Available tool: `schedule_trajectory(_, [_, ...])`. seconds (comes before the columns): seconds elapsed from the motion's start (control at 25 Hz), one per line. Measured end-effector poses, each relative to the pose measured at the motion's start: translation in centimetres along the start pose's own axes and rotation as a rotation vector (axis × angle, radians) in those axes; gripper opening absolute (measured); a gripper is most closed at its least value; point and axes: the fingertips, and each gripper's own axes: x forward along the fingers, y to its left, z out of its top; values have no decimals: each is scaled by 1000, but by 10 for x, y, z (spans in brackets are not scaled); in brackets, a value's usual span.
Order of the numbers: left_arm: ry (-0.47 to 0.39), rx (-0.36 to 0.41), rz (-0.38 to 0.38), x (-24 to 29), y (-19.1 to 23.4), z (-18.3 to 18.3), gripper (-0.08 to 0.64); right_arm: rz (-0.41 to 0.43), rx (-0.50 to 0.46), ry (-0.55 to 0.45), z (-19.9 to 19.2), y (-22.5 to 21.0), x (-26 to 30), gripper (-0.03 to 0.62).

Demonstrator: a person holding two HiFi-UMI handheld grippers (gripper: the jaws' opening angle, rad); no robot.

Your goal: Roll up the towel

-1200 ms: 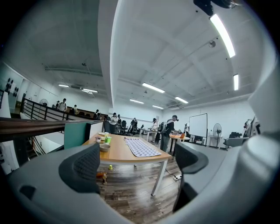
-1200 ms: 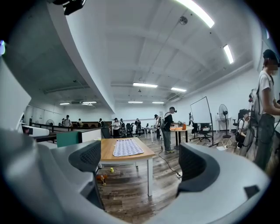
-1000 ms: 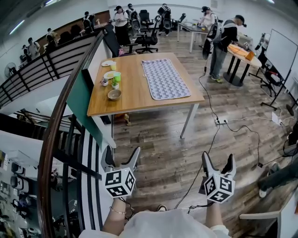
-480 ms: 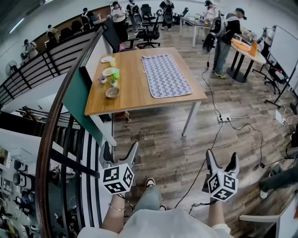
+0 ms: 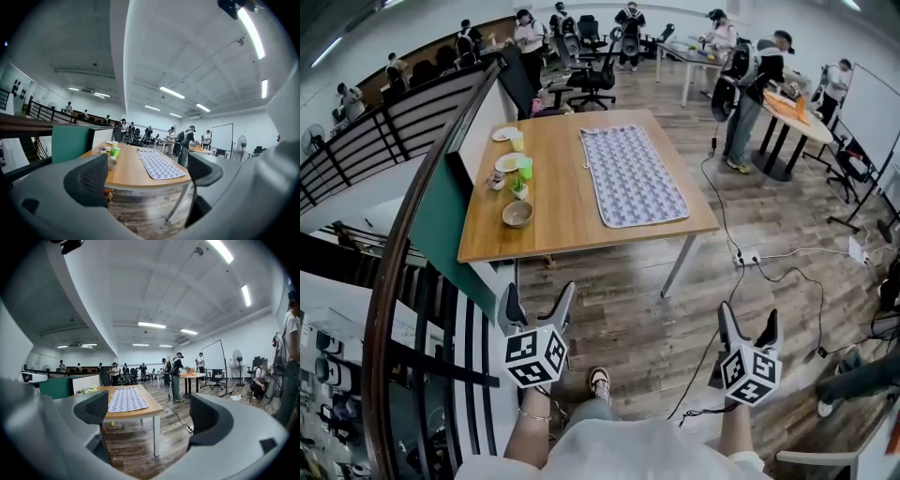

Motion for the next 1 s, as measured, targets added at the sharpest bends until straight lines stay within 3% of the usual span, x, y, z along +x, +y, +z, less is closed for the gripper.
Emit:
schedule_trajectory(0.48, [-1, 1, -64, 158, 36, 38, 526, -59, 10, -17, 33, 44, 132, 548])
schedule_trajectory(1.0, [96, -58, -111, 273, 29, -6, 526, -114, -34, 60, 19, 34, 225, 548])
